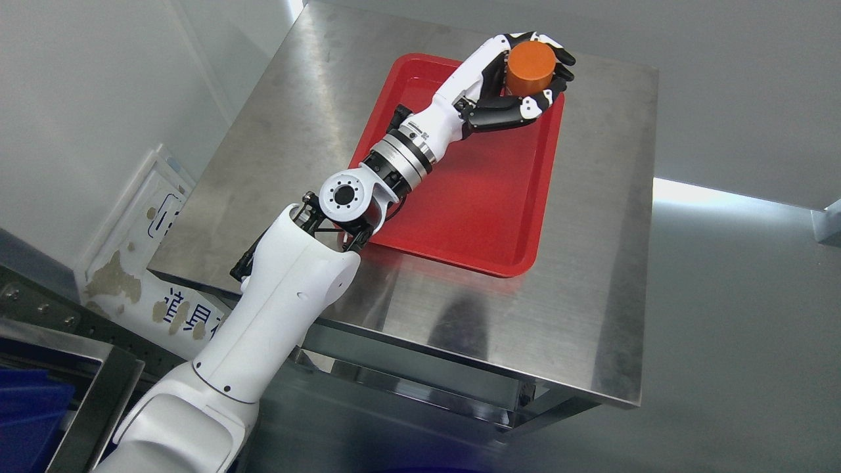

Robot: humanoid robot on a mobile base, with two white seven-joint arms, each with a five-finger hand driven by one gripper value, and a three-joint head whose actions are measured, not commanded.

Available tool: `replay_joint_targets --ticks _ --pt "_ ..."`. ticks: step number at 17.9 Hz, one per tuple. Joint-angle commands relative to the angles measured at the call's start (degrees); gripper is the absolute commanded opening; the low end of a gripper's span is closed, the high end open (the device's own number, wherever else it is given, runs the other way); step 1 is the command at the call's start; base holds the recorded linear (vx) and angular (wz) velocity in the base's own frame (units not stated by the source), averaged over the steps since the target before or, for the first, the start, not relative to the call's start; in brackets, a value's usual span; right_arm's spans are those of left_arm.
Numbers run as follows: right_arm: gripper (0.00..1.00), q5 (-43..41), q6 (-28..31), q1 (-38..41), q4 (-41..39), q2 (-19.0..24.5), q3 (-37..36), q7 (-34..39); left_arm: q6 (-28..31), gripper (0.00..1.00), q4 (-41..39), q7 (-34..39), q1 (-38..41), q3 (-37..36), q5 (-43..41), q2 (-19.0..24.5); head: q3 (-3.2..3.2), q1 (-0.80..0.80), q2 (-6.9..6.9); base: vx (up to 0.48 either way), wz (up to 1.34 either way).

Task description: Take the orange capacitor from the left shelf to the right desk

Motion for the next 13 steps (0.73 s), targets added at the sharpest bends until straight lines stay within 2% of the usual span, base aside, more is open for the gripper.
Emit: replay_joint_targets --ticks 1,4,6,10,11,12,13 --pt "1.00 0.2 0.0 1.2 -1.0 -1.0 -0.7 0.0 -0.1 0.07 12.1 -0.5 2.0 8.9 -4.4 1.0 0.00 0.00 0.00 0.049 -0.05" --pt "1.00 0.2 0.0 1.2 -1.0 -1.0 -0.7 0.0 -0.4 0.10 11.5 -2.1 5.4 10.6 -5.2 1.0 0.00 0.00 0.00 0.020 0.00" --pt "1.00 0.2 0.1 1.2 -1.0 -1.0 -0.7 0.0 -0.3 0.17 10.6 -4.5 7.4 10.4 -5.2 1.0 0.00 0.00 0.00 0.000 0.00" --pt "1.00 0.2 0.0 1.2 -1.0 -1.0 -0.7 0.0 -0.2 0.20 9.8 -5.5 7.5 10.8 -5.2 1.0 0.00 0.00 0.00 0.000 0.00" --pt "1.00 0.2 0.0 1.2 -1.0 -1.0 -0.7 0.0 0.0 0.26 9.5 -5.6 7.1 10.8 -5.2 1.0 0.00 0.00 0.00 0.000 0.00" --pt "1.00 0.2 0.0 1.2 -1.0 -1.0 -0.7 0.0 0.5 0.39 9.5 -5.7 6.8 10.7 -5.2 1.0 0.00 0.00 0.00 0.000 0.00" --pt "1.00 0.2 0.1 1.2 -1.0 -1.0 -0.7 0.0 1.6 0.57 9.5 -5.7 5.8 10.5 -5.2 1.0 0.00 0.00 0.01 0.000 0.00"
